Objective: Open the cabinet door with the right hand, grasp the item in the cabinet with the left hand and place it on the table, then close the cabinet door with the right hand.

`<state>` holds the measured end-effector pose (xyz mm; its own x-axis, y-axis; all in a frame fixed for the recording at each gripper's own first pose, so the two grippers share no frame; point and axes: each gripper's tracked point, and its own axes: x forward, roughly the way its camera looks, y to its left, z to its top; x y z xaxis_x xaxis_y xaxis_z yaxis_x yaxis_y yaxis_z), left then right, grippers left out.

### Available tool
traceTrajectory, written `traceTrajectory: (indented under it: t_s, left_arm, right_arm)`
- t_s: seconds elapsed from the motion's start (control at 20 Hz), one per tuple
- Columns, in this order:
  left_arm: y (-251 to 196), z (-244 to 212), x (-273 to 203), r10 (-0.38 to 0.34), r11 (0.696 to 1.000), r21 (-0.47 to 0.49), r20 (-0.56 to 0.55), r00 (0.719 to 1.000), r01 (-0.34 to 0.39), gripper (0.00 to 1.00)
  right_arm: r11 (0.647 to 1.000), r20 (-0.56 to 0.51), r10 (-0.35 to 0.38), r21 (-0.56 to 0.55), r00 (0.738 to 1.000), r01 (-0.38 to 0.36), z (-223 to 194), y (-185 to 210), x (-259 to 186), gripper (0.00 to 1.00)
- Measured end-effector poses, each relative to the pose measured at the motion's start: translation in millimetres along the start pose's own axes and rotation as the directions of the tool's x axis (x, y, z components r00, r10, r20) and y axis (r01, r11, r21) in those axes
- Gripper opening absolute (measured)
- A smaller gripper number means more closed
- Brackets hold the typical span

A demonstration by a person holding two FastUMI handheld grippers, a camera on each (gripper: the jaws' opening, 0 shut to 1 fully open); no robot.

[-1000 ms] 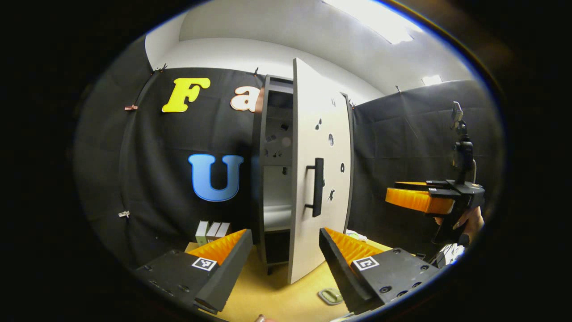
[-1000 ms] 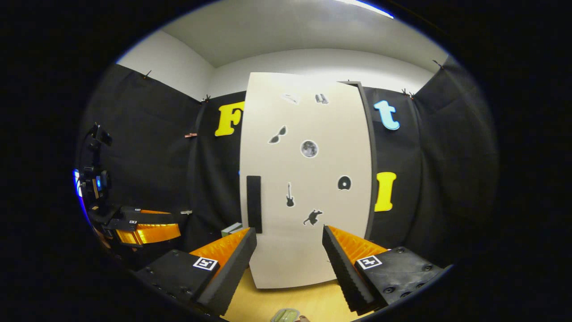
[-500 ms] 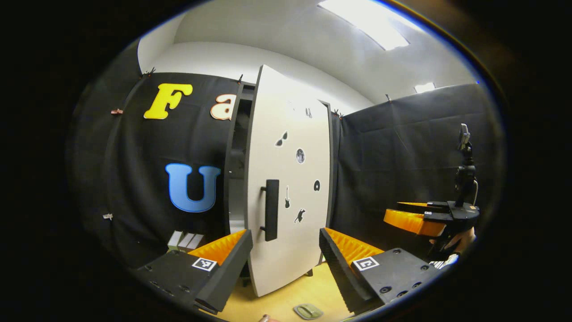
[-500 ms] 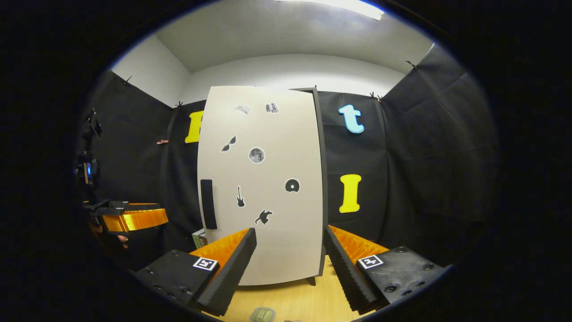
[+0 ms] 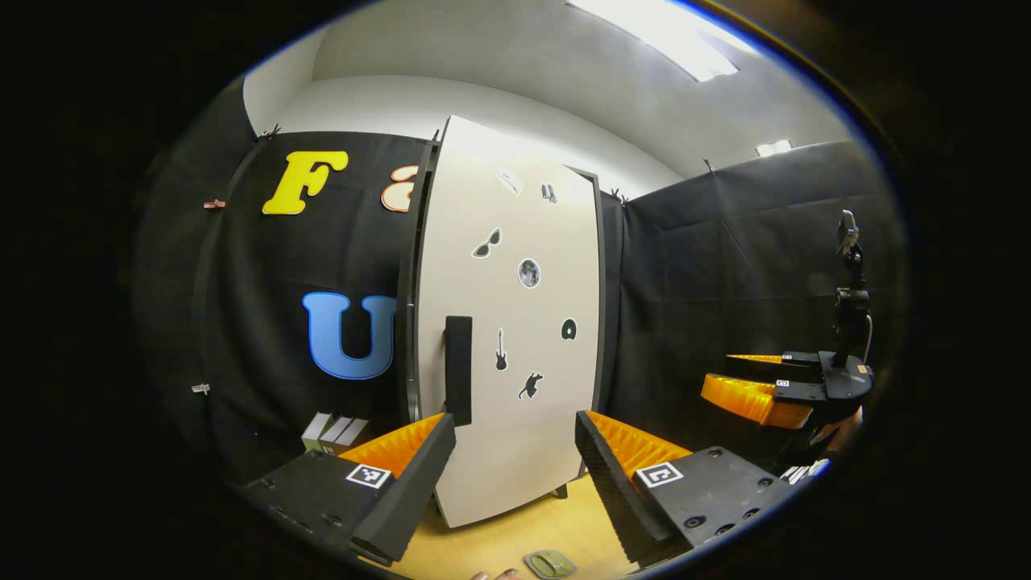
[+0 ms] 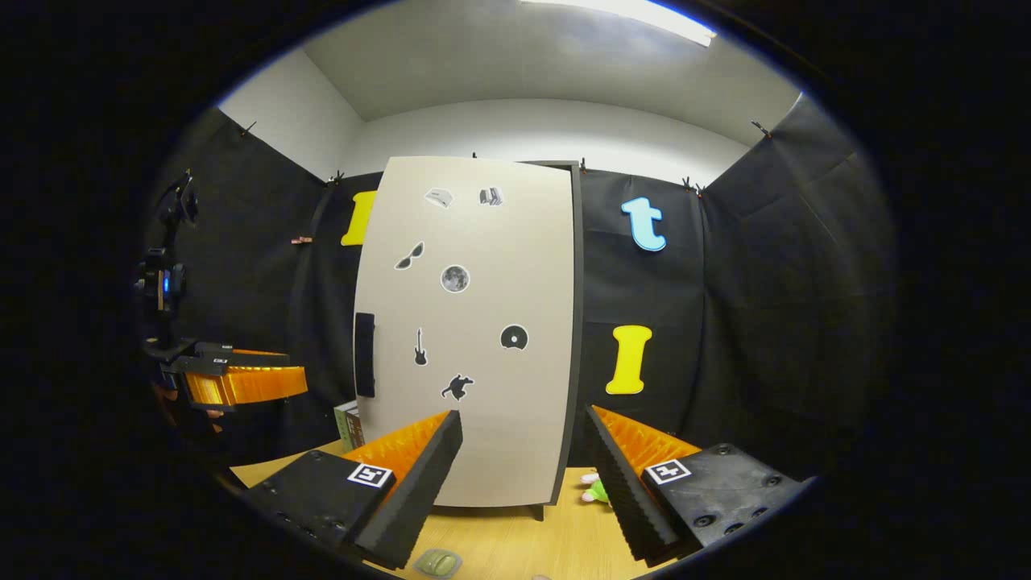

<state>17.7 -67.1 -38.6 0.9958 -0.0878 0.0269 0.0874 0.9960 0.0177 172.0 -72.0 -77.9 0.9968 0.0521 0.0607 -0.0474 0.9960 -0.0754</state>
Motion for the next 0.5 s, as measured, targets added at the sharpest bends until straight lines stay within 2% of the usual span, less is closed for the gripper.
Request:
traceTrajectory:
  t_s: [0.5]
  left_arm:
    - [-6, 1, 15, 0.01, 1.0, -0.026, -0.013, 1.0, -0.01, 0.95]
  right_arm:
    - [0.999, -0.01, 0.025, 0.035, 1.0, -0.025, -4, 1, 7, 0.98]
